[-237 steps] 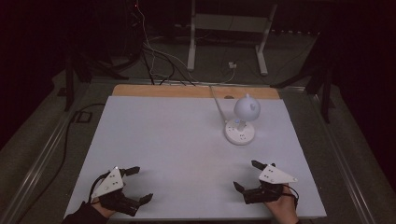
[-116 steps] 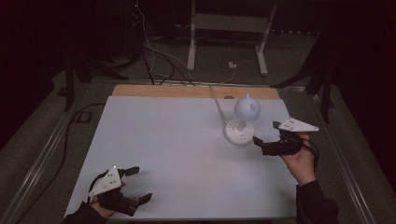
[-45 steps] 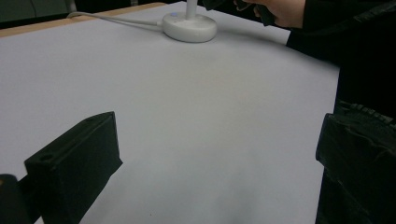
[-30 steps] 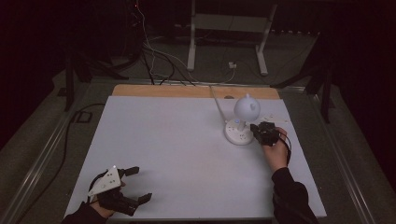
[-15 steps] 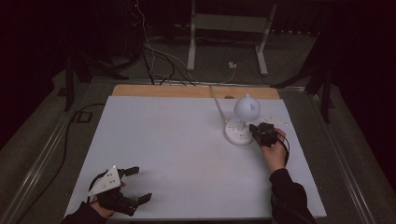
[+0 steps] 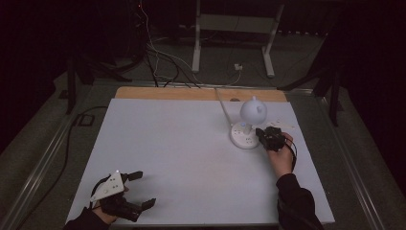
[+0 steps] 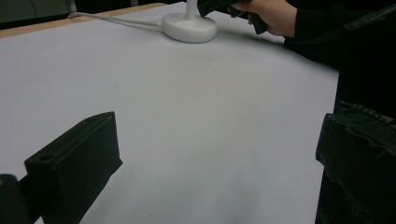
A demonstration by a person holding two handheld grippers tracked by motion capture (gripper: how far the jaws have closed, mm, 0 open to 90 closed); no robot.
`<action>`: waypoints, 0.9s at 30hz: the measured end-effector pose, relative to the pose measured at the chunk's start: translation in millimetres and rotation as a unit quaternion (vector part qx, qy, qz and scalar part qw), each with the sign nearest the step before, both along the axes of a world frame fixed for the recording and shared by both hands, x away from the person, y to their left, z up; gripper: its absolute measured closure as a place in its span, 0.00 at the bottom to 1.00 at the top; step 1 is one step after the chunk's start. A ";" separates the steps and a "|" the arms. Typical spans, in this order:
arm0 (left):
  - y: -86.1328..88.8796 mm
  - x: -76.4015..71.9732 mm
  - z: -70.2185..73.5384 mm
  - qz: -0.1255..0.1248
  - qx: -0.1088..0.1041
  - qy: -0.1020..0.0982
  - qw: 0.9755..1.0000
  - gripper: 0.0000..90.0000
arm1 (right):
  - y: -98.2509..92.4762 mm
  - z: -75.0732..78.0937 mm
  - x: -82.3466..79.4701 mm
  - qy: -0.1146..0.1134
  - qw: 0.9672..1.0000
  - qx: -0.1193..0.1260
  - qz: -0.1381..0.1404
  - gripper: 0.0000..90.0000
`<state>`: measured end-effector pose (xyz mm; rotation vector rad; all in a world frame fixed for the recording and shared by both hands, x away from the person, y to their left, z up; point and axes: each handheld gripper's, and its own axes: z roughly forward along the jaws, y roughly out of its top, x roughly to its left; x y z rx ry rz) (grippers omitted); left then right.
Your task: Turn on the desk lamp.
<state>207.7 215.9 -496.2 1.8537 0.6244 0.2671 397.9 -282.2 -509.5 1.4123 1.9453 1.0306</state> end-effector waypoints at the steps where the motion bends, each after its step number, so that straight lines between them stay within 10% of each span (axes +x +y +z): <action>1: 0.0 0.0 -0.1 0.000 0.001 0.000 1.000 0.00 | -0.1 0.1 0.1 0.001 1.000 0.000 0.000 1.00; 27: 0.4 0.4 0.0 0.001 0.000 0.000 1.000 0.00 | -3.3 5.9 -0.7 -0.019 1.000 -0.001 -0.003 0.96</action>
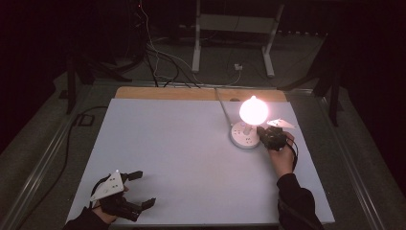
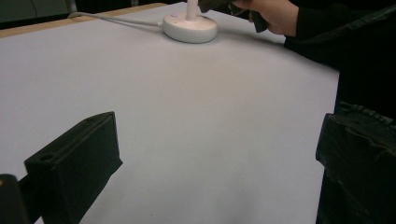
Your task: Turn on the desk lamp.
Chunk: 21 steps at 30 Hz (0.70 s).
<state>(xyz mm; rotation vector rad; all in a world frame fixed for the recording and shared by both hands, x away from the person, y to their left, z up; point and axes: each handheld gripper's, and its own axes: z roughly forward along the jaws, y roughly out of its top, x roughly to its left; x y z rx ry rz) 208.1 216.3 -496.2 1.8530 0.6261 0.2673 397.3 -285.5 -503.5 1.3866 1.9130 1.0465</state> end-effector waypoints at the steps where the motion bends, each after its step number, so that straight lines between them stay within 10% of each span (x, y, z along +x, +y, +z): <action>1: 0.0 -0.2 0.1 0.000 0.000 -0.001 1.000 0.00 | -0.8 2.3 -0.2 -0.001 1.000 0.001 -0.001 0.94; 21: 1.2 -0.1 0.7 0.006 -0.001 -0.003 1.000 0.00 | -11.6 18.7 -10.9 -0.040 0.998 0.029 0.047 0.21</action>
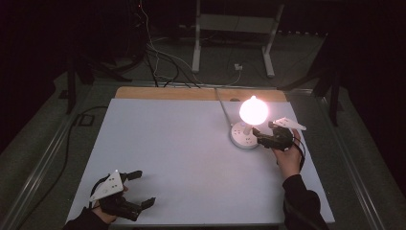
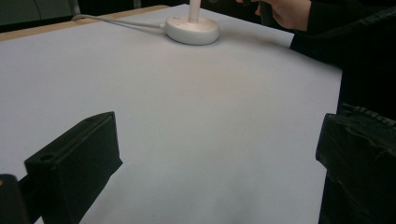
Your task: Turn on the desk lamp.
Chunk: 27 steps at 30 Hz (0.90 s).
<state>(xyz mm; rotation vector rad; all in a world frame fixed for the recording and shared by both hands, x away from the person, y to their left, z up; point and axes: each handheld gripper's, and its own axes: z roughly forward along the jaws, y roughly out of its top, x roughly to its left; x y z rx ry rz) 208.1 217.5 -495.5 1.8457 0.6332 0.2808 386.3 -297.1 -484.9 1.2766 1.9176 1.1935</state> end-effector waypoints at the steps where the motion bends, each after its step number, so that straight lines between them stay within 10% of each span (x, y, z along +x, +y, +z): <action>1: 0.1 0.0 0.1 0.000 -0.001 -0.001 1.000 0.00 | -1.4 1.5 -1.8 -0.003 1.000 0.005 -0.003 0.17; 9: 0.6 0.2 0.5 0.000 -0.003 -0.001 1.000 0.00 | -6.9 7.1 -13.6 0.008 0.999 0.019 0.027 0.01; 27: 1.0 -0.8 0.8 -0.001 -0.004 0.000 1.000 0.00 | -11.4 17.9 -44.7 0.032 0.995 0.062 0.069 0.00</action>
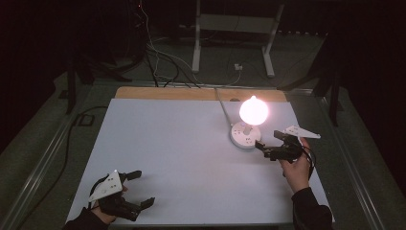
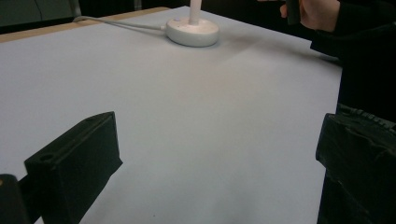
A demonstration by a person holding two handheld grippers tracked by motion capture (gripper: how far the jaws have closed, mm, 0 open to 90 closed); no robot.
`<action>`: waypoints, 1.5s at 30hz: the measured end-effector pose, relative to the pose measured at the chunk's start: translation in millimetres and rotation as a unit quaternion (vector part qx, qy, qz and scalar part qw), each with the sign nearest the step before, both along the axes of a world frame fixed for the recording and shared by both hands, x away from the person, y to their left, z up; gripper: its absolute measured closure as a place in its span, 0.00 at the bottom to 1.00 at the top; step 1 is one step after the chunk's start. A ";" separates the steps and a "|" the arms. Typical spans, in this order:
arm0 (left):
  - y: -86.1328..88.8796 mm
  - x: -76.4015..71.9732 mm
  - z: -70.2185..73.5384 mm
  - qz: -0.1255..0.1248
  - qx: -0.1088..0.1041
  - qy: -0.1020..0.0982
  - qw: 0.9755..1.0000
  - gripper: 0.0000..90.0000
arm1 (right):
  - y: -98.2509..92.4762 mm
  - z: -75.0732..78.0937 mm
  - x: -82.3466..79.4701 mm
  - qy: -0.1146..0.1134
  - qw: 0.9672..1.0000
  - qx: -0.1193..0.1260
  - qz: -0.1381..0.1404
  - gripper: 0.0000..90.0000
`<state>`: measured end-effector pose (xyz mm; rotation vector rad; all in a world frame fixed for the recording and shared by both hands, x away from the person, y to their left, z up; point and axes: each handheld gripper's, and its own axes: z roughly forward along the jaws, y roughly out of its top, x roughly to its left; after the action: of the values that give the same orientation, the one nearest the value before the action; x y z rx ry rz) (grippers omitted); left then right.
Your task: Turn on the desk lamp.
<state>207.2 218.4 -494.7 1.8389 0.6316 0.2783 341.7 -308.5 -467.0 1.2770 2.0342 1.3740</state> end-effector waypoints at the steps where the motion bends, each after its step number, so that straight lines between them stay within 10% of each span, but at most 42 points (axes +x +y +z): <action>1: -0.2 -0.2 -0.2 -0.001 0.001 0.000 1.000 0.00 | 0.3 -0.2 -1.8 0.004 1.000 -0.002 0.003 0.00; 45: 0.7 -0.8 0.5 -0.001 -0.002 -0.001 1.000 0.00 | -6.1 -45.0 -87.9 0.043 0.998 -0.036 0.022 0.00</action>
<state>206.5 219.2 -494.2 1.8361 0.6283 0.2768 253.7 -314.6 -512.0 1.2885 2.1602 1.2736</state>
